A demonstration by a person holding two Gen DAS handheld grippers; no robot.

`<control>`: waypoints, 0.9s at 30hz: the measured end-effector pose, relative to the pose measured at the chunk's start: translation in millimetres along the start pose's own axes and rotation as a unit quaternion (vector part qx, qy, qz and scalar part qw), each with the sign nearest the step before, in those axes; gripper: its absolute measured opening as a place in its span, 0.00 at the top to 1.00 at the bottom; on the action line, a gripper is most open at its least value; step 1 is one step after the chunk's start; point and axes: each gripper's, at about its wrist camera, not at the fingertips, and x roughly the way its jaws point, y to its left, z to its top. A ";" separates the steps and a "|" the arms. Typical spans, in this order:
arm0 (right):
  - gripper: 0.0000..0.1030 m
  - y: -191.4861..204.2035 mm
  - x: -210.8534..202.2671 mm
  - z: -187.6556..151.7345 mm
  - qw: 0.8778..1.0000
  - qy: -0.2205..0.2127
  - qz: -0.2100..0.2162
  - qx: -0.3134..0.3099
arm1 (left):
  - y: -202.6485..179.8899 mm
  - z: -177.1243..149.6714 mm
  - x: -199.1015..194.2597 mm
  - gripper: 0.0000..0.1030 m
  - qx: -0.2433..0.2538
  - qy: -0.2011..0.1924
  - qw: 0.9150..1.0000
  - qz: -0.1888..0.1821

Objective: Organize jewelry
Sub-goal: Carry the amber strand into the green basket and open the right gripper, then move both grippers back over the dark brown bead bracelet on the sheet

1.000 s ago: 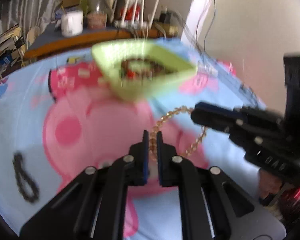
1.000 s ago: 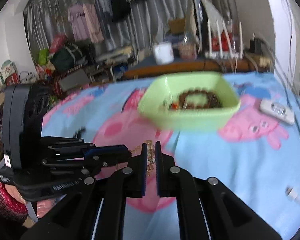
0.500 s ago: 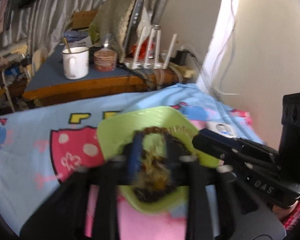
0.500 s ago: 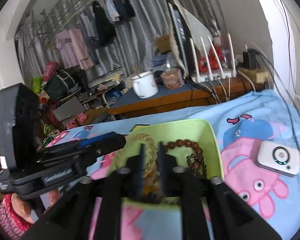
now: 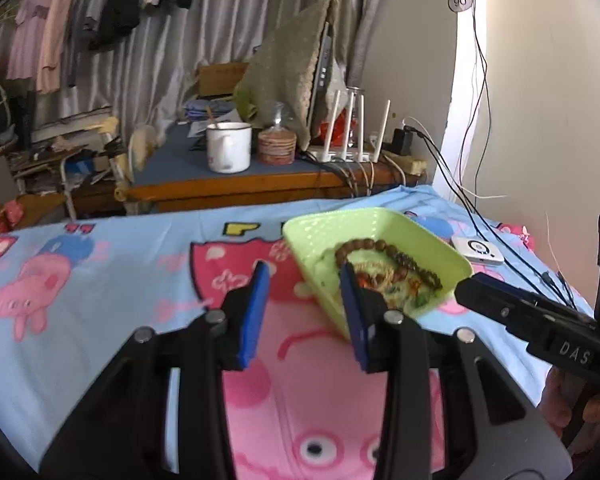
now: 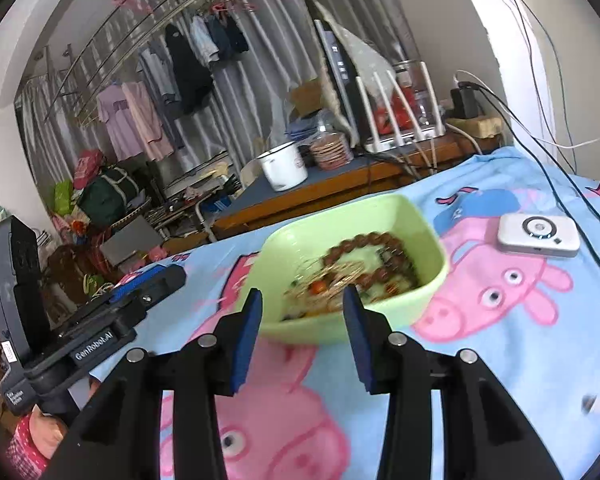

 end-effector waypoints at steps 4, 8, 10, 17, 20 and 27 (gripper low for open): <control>0.90 19.7 -10.5 -15.8 1.000 -0.011 -0.019 -0.014 | 3.0 -20.4 -27.1 0.66 0.019 -0.022 0.999 0.026; 0.90 32.5 -12.5 -25.7 0.999 -0.010 -0.026 -0.023 | 5.8 -40.3 -58.4 0.66 0.039 -0.064 0.995 0.059; 0.90 42.0 -13.2 -29.0 0.999 -0.009 -0.029 -0.036 | 10.3 -40.4 -67.7 0.66 0.036 -0.072 0.995 0.061; 0.90 59.7 -18.9 -34.9 0.998 -0.009 -0.021 -0.060 | 37.4 -38.1 -87.9 0.66 0.015 -0.091 0.992 0.089; 0.90 66.2 -16.0 -36.4 0.997 -0.001 -0.016 -0.070 | 52.5 -39.8 -93.3 0.66 0.009 -0.092 0.990 0.107; 0.90 95.5 20.2 -37.7 0.992 0.074 0.039 -0.094 | 127.0 -41.2 -113.8 0.66 -0.061 -0.101 0.982 0.149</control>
